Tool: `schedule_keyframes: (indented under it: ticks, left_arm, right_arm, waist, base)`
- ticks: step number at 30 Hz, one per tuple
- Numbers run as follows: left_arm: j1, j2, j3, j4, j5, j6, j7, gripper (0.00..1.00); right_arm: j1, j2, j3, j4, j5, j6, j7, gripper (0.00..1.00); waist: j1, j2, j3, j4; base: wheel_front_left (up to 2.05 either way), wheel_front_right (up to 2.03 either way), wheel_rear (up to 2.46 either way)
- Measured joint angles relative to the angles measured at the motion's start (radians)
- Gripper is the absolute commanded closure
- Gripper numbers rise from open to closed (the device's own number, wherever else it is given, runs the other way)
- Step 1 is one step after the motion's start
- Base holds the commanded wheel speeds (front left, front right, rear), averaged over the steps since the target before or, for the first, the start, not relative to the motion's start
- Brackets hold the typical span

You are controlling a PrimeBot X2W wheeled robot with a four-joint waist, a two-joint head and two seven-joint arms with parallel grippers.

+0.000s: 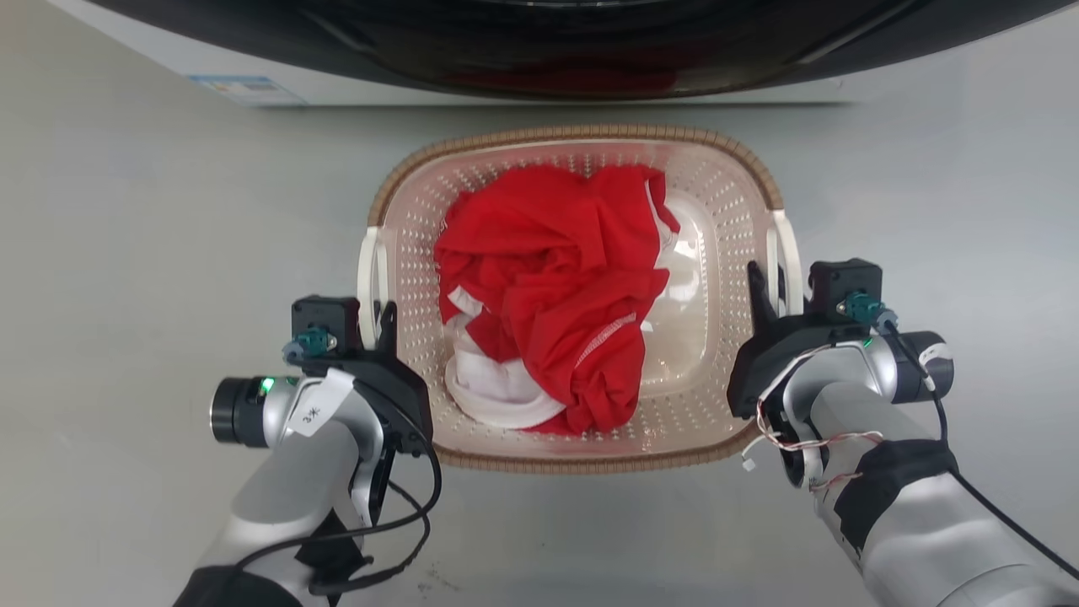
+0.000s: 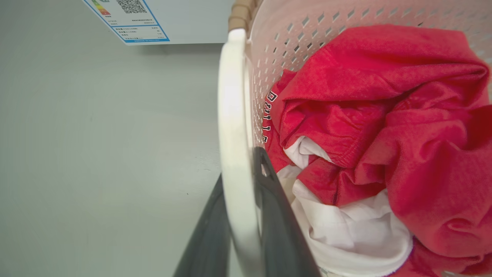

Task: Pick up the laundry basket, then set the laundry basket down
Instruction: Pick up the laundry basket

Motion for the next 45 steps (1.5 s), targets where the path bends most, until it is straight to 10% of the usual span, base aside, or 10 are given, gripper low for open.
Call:
schedule_keyframes:
  ticks: [45]
  left_arm:
    - [0.428,0.006,-0.163,0.101,-0.119,-0.028,0.133,1.00]
  right_arm:
    - [0.439,0.006,0.314,-0.039,0.348,-0.018,0.213,1.00]
  waist:
    - [-0.0001,-0.0002,-0.582,-0.046]
  base:
    - [0.00,0.00,0.00]
